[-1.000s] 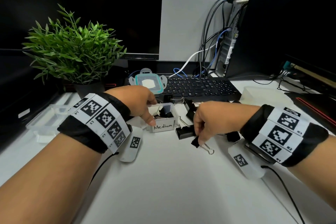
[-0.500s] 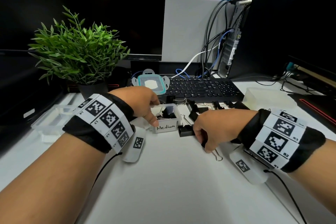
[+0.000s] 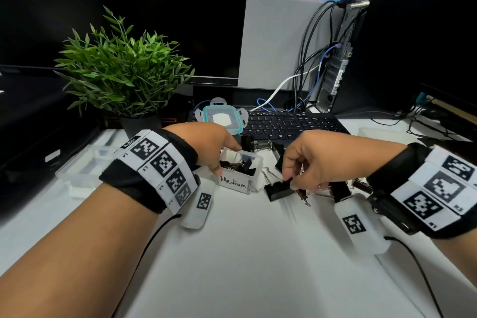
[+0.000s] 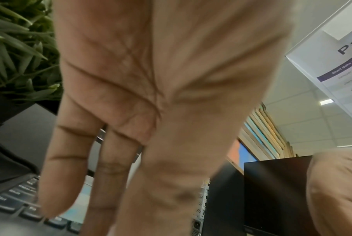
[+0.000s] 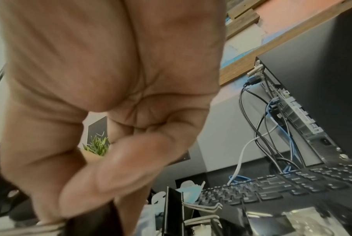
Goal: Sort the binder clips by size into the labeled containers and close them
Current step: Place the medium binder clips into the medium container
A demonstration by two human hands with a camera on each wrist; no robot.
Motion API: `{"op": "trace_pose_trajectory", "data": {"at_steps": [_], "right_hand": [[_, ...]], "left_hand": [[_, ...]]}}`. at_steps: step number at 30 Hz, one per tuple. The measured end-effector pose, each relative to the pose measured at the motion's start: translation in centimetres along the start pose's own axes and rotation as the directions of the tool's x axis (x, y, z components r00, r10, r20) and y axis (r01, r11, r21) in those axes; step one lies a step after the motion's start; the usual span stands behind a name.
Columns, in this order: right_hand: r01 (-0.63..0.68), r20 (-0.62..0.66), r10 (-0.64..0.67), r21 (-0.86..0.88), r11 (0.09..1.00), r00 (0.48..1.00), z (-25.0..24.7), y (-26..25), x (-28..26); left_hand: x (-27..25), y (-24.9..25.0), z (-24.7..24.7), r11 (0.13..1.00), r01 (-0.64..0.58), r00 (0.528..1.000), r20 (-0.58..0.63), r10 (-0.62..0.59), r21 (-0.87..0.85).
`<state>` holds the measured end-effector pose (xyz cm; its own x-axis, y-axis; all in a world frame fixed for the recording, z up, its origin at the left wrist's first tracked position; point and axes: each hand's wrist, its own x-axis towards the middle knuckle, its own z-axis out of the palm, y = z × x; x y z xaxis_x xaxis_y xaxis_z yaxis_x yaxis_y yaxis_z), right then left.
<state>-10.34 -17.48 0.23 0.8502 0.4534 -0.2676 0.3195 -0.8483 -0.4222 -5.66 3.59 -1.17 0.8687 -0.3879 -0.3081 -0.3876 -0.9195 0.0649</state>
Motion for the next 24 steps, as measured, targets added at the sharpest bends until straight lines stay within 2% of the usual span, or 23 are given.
{"op": "trace_pose_trajectory", "data": {"at_steps": [2,4,7,10,17,24], "right_hand": [[0.023,-0.041,-0.022,0.029,0.999,0.999,-0.3,-0.3,0.0],[0.071,-0.146,-0.070,0.004,0.997,0.987,-0.3,-0.5,0.5],[0.183,-0.289,-0.201,-0.087,0.979,0.936,-0.2,-1.3,1.6],[0.245,-0.353,-0.272,-0.120,0.962,0.895,0.0,-2.0,3.0],[0.233,-0.254,-0.340,-0.372,0.898,0.905,1.4,-2.6,5.7],[0.214,-0.236,-0.296,-0.318,0.924,0.926,2.3,-2.5,6.9]], "left_hand": [[0.0,0.0,0.0,1.000,-0.023,1.000,0.014,0.023,-0.011],[0.2,-0.1,0.1,0.999,-0.042,0.998,0.036,0.043,-0.028],[0.4,-0.4,0.3,0.989,-0.069,0.995,0.065,0.078,-0.130],[0.5,-0.6,0.3,0.975,-0.074,0.995,0.047,0.086,-0.207],[0.4,-0.9,0.3,0.977,-0.075,0.996,0.038,0.084,-0.198],[0.8,-1.0,0.5,0.982,-0.068,0.998,-0.003,0.069,-0.176]]}}
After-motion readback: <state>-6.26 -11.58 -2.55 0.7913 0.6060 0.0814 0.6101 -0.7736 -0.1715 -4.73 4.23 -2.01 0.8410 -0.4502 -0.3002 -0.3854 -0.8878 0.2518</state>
